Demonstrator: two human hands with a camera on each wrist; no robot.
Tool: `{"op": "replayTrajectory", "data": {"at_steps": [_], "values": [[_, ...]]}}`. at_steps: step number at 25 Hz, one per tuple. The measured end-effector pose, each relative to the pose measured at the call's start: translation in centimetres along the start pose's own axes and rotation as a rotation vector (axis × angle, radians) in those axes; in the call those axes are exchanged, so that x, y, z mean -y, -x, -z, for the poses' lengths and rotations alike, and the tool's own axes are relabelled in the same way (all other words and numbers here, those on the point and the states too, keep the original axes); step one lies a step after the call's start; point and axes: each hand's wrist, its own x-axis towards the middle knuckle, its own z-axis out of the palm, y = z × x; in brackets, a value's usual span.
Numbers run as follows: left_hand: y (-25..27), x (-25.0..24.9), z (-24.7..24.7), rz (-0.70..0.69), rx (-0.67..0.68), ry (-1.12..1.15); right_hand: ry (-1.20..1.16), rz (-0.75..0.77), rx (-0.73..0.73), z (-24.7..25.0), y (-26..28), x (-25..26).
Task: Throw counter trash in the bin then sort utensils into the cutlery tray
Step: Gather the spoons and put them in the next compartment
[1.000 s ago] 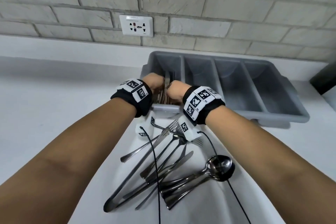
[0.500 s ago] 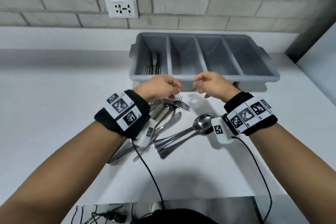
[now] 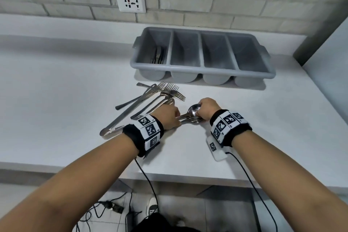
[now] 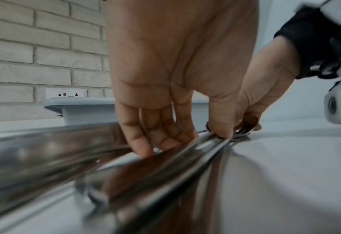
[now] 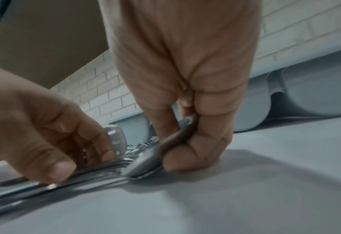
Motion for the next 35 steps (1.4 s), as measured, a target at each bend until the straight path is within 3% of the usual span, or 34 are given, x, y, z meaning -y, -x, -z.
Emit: {"op": "replayTrajectory", "data": {"at_steps": [7,12,14,18,23,32,35], "values": [[-0.2,0.5,-0.7,0.026,-0.055,0.258,-0.421,0.097,-0.106,0.2,0.2,-1.6],[-0.1,0.9,-0.4,0.049,-0.006,0.407,-0.641,0.071,0.121,1.1,0.2,-2.2],[-0.3,1.1,0.0,0.070,-0.010,0.454,-0.727,0.057,0.101,0.9,-0.3,-2.7],[-0.1,1.0,0.6,0.030,0.041,0.922,-0.791,0.100,-0.103,1.8,-0.6,-2.1],[-0.8,0.3,1.9,-0.024,0.034,1.046,-0.759,0.160,-0.282,3.6,-1.4,0.6],[-1.4,1.1,2.0,0.025,0.244,1.204,-0.835,-0.027,-0.242,2.4,-2.2,1.3],[-1.5,0.8,2.1,-0.002,0.252,1.238,-0.861,-0.058,-0.231,2.8,-2.1,2.0]]}}
